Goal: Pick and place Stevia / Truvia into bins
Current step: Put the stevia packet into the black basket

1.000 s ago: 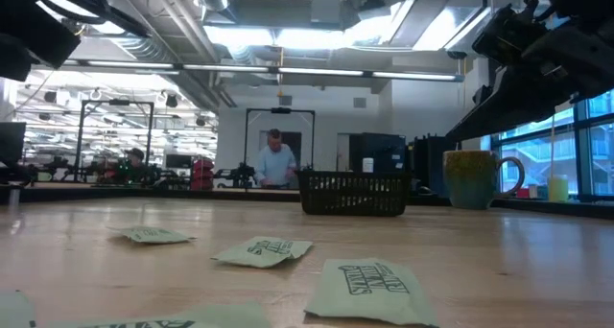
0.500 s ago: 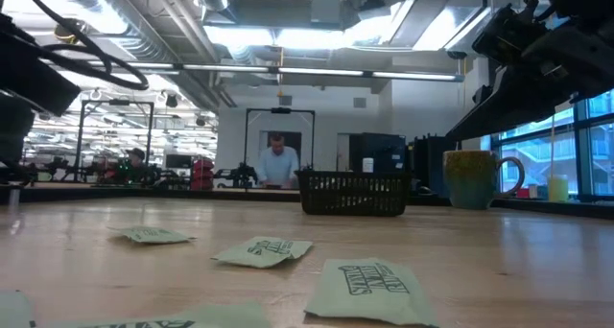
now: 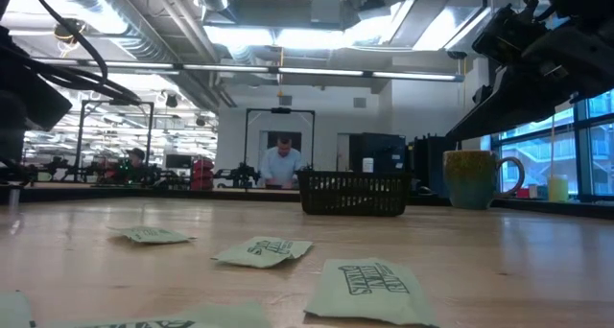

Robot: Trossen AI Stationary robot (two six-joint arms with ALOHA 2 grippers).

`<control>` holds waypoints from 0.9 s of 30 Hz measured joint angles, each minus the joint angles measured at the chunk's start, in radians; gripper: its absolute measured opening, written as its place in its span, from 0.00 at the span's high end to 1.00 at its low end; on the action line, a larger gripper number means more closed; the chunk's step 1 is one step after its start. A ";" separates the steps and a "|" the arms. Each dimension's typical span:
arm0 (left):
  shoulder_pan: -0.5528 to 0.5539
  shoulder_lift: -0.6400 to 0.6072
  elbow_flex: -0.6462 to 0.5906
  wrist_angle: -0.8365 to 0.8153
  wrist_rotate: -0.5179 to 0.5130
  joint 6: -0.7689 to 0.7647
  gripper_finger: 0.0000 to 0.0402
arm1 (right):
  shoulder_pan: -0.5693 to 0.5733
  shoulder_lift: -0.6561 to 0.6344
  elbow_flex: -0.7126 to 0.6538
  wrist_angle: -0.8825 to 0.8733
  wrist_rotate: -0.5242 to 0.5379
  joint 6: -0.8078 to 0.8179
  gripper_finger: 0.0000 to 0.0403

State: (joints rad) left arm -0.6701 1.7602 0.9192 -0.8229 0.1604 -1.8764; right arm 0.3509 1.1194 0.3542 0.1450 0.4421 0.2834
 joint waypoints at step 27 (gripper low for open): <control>0.310 0.000 0.000 0.104 -0.068 0.469 0.89 | 0.000 0.000 0.000 -0.011 0.000 0.000 0.68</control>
State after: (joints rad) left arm -0.3598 1.7600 0.9188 -0.7189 0.0929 -1.4078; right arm 0.3511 1.1191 0.3542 0.1337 0.4422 0.2836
